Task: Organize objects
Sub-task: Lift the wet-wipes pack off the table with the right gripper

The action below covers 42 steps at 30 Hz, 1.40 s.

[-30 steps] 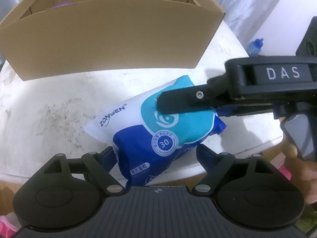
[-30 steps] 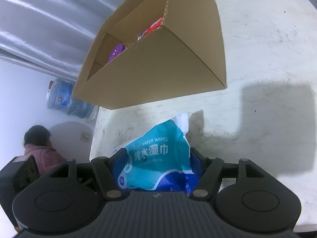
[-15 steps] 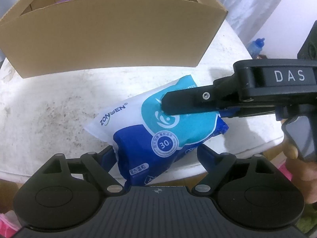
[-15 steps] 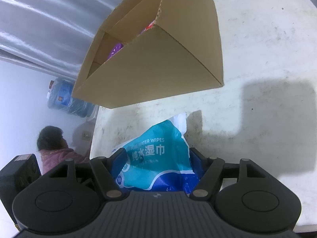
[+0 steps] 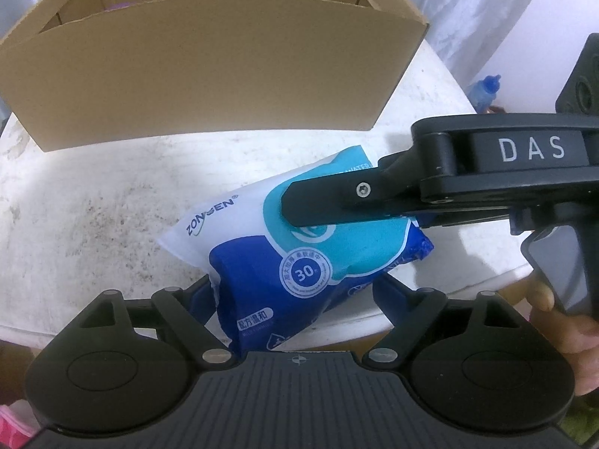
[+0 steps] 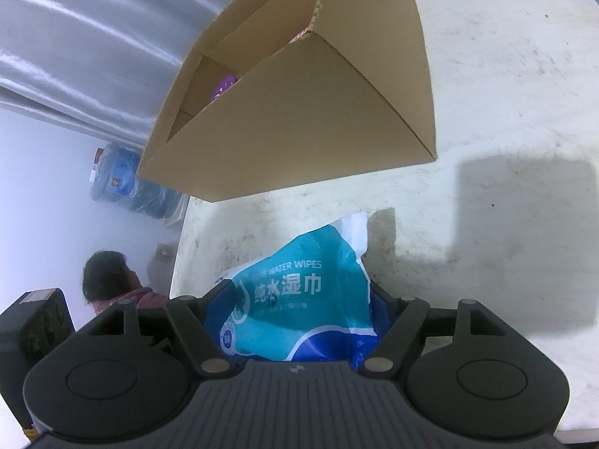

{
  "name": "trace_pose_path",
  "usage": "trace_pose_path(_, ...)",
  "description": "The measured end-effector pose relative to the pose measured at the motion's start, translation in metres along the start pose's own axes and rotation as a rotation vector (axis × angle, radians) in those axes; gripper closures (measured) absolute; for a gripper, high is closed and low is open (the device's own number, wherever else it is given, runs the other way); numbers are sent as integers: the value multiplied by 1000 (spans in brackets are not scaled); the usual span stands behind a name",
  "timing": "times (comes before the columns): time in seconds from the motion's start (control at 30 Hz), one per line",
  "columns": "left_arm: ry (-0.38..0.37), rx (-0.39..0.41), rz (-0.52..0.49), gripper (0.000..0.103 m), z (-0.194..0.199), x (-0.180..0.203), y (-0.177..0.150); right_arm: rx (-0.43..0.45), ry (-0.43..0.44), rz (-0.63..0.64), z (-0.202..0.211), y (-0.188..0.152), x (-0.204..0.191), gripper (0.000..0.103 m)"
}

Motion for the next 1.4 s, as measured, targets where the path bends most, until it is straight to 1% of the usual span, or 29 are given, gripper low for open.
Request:
trace_pose_path(0.33, 19, 10, -6, 20, 9, 4, -2, 3, 1, 0, 2, 2, -3, 29)
trace_pose_path(0.63, 34, 37, -8, 20, 9, 3, 6, 8, 5, 27, 3, 5, -14, 29)
trace_pose_path(0.9, 45, 55, -10, 20, 17, 1, 2, 11, 6, 40, 4, 5, -21, 29)
trace_pose_path(1.07, 49, 65, -11, 20, 7, 9, 8, 14, 8, 46, 5, 4, -25, 29)
trace_pose_path(1.17, 52, 71, -11, 20, 11, 6, 5, 16, 9, 50, 6, 4, -26, 29)
trace_pose_path(1.2, 54, 73, -10, 20, 8, 14, 6, 16, 10, 50, 6, 3, -27, 29)
trace_pose_path(1.4, 57, 85, -6, 20, 6, 19, 13, 20, 7, 63, 9, 3, -32, 29)
Point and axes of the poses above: each gripper's, at about its wrist camera, not at the fingertips, and z roughly against the way its jaws point, x to its right, y to its top, the point moved 8 cm from there along -z, roughly the way its jaws point, and after that the axes turned 14 degrees about y, right-handed, at the moved point
